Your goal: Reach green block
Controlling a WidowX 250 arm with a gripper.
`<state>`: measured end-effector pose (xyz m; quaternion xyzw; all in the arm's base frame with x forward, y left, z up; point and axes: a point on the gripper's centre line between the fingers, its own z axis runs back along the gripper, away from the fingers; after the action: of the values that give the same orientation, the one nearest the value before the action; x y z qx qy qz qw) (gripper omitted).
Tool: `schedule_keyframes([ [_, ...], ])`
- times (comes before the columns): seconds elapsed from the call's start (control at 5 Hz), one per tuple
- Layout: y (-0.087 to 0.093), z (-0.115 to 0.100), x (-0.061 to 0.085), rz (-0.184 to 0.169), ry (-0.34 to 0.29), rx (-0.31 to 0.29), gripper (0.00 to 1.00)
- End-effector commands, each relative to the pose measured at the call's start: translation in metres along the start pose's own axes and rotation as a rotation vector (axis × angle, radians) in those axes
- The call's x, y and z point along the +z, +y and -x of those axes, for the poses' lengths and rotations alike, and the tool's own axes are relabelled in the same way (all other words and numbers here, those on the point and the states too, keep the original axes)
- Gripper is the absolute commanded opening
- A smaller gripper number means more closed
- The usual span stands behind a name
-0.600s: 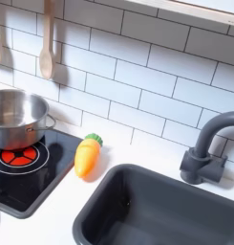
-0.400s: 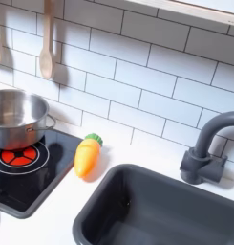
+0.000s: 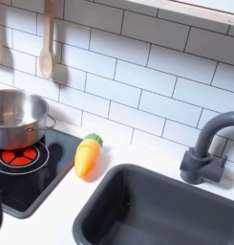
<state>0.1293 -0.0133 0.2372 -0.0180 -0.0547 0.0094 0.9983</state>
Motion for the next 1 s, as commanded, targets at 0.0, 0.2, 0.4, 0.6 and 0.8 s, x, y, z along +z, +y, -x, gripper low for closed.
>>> schedule_keyframes([
  [0.0,0.017,-0.023,0.0,-0.025,-0.025,-0.026,1.0],
  [0.2,0.029,-0.034,-0.002,-0.034,-0.025,-0.015,1.0],
  [0.4,0.04,-0.044,-0.003,-0.04,-0.032,0.003,1.0],
  [0.6,0.051,-0.056,-0.005,-0.046,-0.032,0.009,1.0],
  [0.8,0.063,-0.069,-0.005,-0.059,-0.045,0.025,1.0],
])
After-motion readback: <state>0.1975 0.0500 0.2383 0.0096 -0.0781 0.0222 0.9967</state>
